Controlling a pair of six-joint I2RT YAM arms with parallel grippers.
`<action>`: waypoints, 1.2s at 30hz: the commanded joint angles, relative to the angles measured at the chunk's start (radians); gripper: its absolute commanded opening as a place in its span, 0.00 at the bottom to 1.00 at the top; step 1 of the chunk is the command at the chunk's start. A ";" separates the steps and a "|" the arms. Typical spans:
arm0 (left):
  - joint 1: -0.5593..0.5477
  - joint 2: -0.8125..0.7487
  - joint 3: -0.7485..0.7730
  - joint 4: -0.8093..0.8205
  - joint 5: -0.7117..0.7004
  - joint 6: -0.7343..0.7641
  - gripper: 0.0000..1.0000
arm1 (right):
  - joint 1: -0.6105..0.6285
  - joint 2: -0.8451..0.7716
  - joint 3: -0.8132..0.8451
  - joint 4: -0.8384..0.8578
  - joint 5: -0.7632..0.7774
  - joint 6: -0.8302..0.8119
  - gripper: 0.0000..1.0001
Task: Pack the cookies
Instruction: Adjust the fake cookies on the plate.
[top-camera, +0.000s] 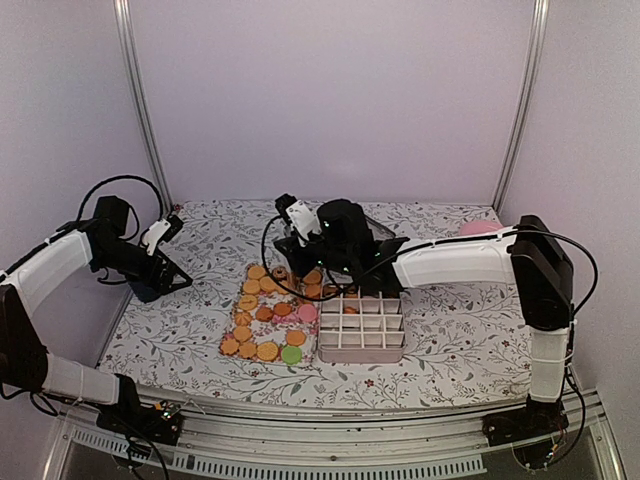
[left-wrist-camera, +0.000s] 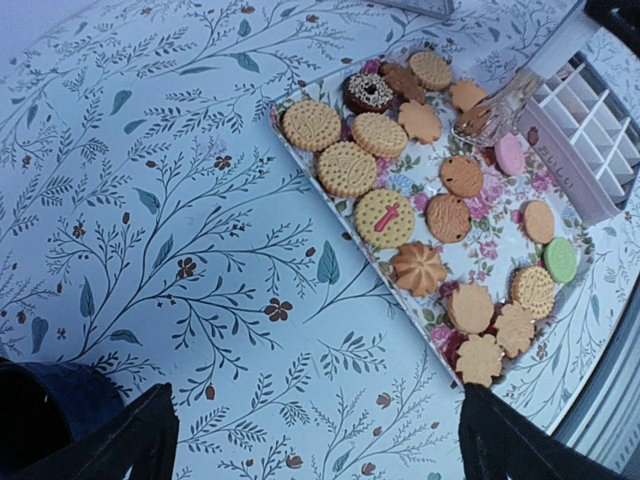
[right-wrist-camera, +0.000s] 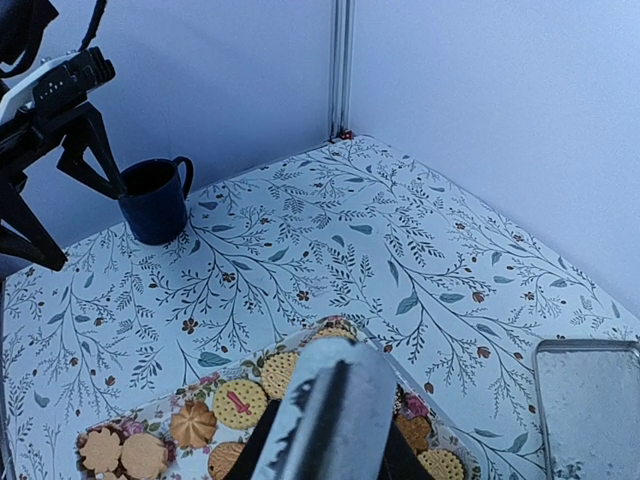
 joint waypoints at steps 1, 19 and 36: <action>0.011 -0.009 0.004 0.005 0.007 0.005 0.98 | 0.005 -0.065 0.008 -0.003 0.052 -0.058 0.00; 0.012 -0.014 -0.001 0.013 0.008 -0.004 0.98 | -0.005 -0.107 0.011 0.034 0.090 -0.068 0.00; 0.011 -0.019 -0.008 0.015 0.009 0.001 0.98 | -0.030 -0.137 -0.019 0.008 0.053 -0.018 0.07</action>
